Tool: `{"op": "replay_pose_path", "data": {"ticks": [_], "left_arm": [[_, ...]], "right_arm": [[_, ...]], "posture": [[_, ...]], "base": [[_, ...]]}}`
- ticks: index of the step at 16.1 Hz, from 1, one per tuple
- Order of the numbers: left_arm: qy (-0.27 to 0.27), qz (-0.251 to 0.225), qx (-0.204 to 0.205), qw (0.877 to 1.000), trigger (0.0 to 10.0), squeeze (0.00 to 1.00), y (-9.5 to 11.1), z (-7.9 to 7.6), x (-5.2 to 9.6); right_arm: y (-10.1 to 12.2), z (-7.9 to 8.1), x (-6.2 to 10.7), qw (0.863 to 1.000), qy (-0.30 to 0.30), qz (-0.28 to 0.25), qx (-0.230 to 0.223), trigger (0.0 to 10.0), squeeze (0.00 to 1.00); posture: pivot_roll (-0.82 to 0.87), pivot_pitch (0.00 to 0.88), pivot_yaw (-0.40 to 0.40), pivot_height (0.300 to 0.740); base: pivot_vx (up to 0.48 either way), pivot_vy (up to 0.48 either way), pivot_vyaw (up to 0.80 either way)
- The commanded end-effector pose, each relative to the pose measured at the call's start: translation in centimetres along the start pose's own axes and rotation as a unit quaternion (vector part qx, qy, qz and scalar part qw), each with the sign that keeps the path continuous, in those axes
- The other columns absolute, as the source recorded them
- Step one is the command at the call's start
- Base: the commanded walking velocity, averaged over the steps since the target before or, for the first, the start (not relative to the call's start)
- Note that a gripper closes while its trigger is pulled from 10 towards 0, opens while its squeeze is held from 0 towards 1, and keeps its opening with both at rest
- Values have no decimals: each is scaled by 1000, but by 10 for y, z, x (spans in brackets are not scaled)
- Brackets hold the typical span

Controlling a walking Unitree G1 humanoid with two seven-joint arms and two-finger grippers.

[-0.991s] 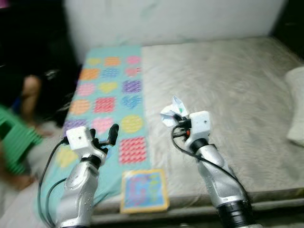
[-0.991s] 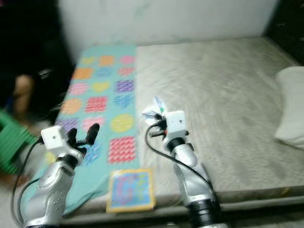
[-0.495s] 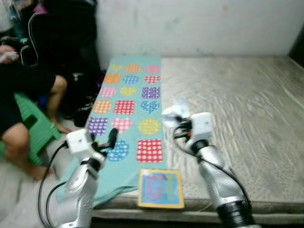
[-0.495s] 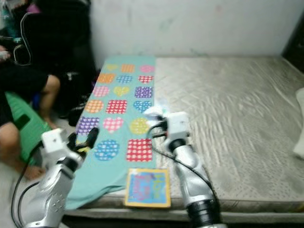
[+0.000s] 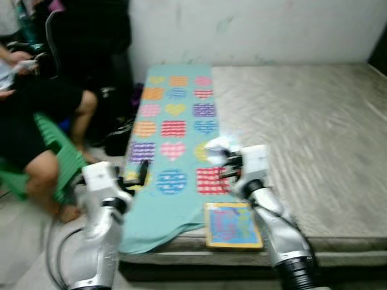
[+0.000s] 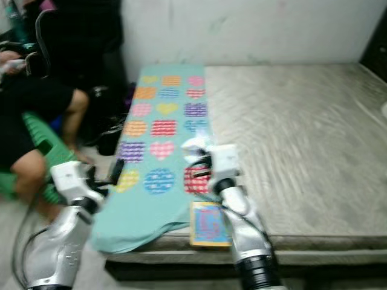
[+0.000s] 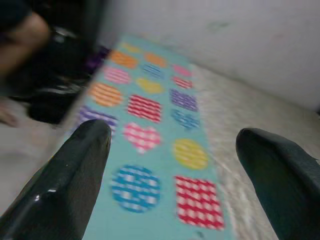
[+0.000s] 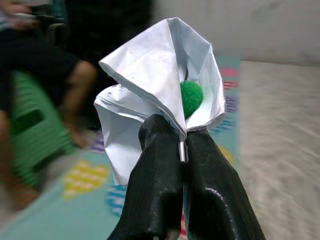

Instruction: Clean up the room

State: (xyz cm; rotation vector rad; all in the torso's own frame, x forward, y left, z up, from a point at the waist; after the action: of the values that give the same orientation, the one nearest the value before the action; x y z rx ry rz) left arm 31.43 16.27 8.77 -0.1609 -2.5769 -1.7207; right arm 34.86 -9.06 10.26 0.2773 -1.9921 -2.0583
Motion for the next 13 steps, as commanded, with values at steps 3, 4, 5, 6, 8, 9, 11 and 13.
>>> {"op": "replay_pose_path", "data": {"ticks": [3,4,5,6,8,9,11,13], "left_arm": [[-8,0,-2,1000,10000,0,-1,-8,-3],[-3,-2,-4,1000,10000,0,0,-7,-4],[-1,-3,-4,1000,10000,0,1,-7,-4],[4,-8,-11,1000,10000,0,3,-7,-5],[8,-24,-19,1000,10000,0,10,-7,-7],[10,-26,-20,999,10000,0,12,-7,-7],[15,-34,-31,999,10000,0,17,-7,-6],[18,-39,-46,998,10000,0,21,-10,-5]], "right_arm": [[3,-3,1,1000,7,1,9,10000,0],[2,2,1,999,19,3,25,10000,0],[3,7,1,999,31,1,39,10000,0],[5,13,1,998,49,-3,46,10000,0],[9,14,0,998,51,-9,47,10000,0],[11,13,-1,998,52,-11,46,10000,0],[20,13,-3,997,58,-21,53,10000,0],[29,14,-6,996,63,-33,56,10000,0]], "posture": [[-190,15,58,740],[-190,15,57,740],[-190,15,57,740],[-190,18,54,740],[-187,24,51,740],[-189,29,49,740],[-192,36,46,740],[-185,43,47,740]], "base": [[0,0,0],[0,0,0],[0,0,800],[0,0,800],[0,0,800],[0,0,800],[0,0,800],[0,0,800]]}}
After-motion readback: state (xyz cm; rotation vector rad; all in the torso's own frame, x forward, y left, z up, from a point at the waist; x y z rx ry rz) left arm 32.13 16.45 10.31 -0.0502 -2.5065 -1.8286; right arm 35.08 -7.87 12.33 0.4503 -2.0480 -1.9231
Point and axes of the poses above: a point about 5 cm out from each wrist's last joint towards the gripper, its own x axis pointing back from the gripper into the wrist, its own y axis along the axis of the wrist's last joint, z = x × y, the point moved 4 cm from there along -x, pointing out of the wrist towards the gripper, and after that the axes turned 1 degree about -x, right-handed, at the moved point
